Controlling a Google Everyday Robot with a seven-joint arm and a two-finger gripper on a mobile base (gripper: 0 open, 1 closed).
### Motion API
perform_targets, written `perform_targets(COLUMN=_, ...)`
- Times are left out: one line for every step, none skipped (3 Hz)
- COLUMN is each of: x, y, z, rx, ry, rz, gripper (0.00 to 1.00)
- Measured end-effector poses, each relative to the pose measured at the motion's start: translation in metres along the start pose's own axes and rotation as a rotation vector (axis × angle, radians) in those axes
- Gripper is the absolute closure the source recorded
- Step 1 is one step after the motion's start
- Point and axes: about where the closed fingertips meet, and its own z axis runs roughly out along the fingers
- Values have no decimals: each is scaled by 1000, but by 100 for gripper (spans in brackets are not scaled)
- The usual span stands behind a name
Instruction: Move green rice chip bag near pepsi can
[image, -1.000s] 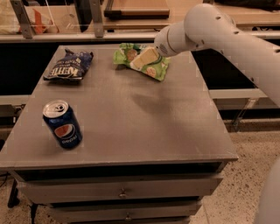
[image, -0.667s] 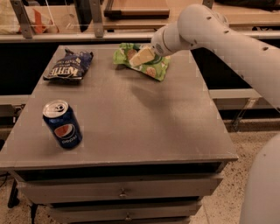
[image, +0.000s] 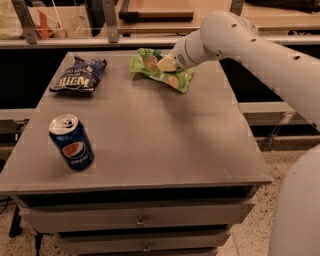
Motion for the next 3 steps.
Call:
perform_targets(x=1, y=0, z=-4, rx=0, ry=-4, rz=-9, gripper=87)
perform_targets(x=-12, y=-4, z=-19, rx=-2, ry=-38, rz=-37, gripper=100)
perform_targets(x=-33, y=-6, z=-38, rx=-5, ry=-83, rz=-81, gripper=100)
